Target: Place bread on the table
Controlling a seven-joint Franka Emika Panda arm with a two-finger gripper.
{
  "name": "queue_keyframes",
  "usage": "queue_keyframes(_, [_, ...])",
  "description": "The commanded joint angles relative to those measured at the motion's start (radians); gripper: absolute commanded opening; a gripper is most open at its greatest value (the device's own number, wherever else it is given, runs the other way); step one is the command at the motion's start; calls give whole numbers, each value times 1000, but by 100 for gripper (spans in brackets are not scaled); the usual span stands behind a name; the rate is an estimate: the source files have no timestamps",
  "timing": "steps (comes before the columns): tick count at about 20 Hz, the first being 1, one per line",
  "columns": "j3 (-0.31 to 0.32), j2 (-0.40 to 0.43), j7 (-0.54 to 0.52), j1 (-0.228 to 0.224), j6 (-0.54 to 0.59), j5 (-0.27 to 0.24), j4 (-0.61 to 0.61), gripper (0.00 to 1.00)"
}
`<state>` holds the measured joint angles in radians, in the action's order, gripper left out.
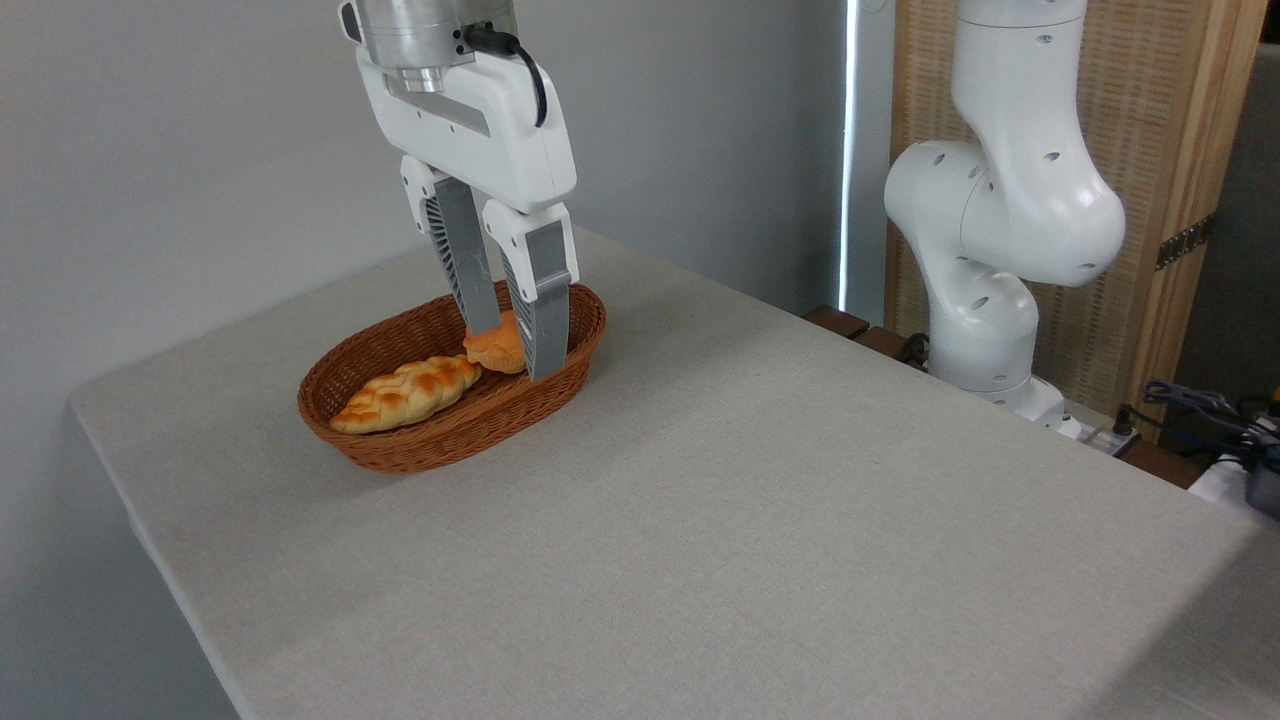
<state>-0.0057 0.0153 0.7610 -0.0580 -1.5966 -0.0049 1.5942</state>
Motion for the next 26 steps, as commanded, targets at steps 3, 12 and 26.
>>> queue_keyframes(3, [-13, 2, -38, -58, 20, -63, 4, 100])
queue_keyframes(12, [-66, 46, -301, -232, -173, -63, 177, 100])
queue_keyframes(26, [-71, 153, -328, -434, -453, -179, 489, 100])
